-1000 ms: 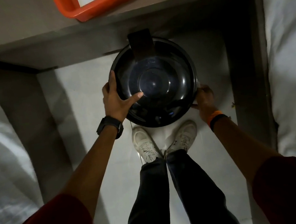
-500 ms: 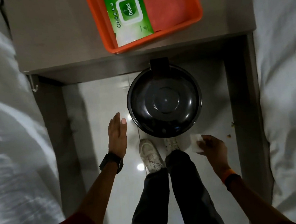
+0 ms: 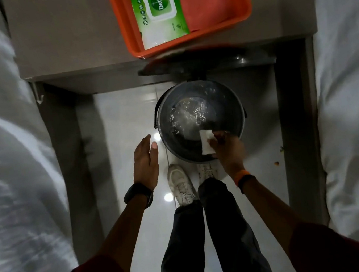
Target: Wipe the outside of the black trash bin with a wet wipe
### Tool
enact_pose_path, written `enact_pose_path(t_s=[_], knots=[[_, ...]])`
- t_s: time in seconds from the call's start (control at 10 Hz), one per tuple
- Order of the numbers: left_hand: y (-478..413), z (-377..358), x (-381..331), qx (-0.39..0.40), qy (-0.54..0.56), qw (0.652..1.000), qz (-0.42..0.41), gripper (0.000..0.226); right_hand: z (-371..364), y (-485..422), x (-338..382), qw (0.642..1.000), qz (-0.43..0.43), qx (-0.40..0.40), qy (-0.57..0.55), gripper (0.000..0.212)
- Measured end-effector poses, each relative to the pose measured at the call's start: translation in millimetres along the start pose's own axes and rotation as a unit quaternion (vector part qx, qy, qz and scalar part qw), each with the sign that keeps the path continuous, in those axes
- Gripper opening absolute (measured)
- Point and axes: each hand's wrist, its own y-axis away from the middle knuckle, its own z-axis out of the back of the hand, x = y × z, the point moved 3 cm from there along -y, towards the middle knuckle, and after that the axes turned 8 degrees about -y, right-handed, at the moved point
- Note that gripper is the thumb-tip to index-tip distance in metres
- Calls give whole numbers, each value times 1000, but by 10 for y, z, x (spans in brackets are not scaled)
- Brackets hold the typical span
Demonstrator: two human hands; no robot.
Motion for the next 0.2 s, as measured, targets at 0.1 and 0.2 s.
enact_pose_path(t_s=[0.1, 0.2], knots=[[-135, 16, -29, -15, -15, 999, -24, 54, -209, -398, 94, 998, 2, 27, 53, 28], [-213, 45, -107, -28, -18, 999, -22, 55, -288, -641, 124, 991, -26, 31, 127, 30]])
